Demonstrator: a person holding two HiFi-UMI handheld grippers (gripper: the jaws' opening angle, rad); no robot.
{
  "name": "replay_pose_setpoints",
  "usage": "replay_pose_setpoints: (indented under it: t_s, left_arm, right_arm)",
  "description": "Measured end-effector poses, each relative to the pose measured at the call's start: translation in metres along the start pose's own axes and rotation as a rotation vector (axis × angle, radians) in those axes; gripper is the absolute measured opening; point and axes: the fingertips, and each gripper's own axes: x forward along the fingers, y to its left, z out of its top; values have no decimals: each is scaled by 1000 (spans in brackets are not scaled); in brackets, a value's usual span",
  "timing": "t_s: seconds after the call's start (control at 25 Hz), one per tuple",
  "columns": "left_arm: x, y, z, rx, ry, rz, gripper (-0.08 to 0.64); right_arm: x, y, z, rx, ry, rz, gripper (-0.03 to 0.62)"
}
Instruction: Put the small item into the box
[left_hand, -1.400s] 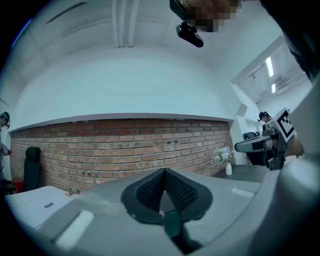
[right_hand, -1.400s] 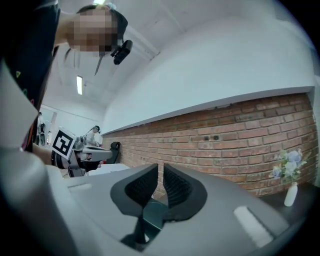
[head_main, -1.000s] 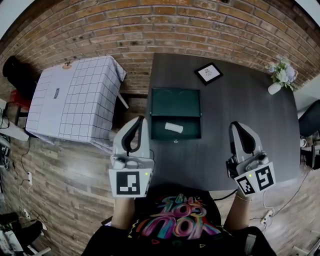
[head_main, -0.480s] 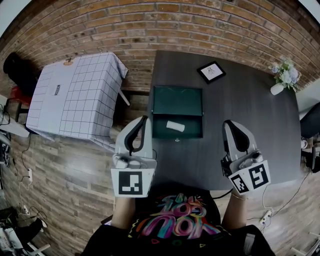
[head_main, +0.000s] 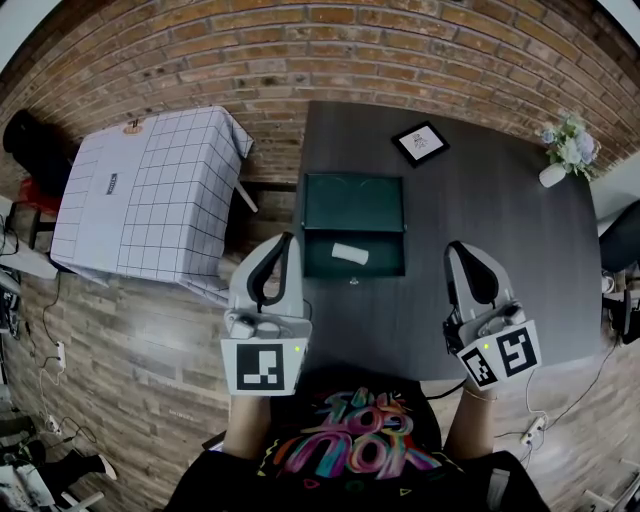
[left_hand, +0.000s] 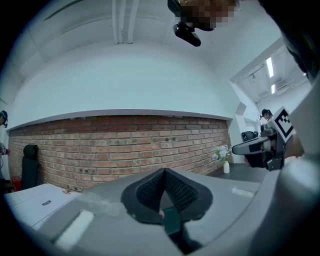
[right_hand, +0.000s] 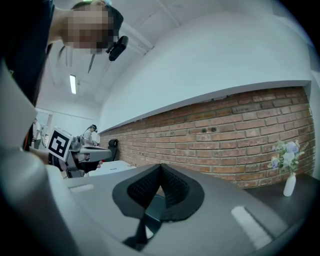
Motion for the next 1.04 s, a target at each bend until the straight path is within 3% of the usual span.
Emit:
replay_pose_setpoints:
  t_s: [1.04]
  left_arm:
    - [6,5,-5,-8,16,2,2]
  right_arm:
    - [-1,-7,-9,3,20,-4,0]
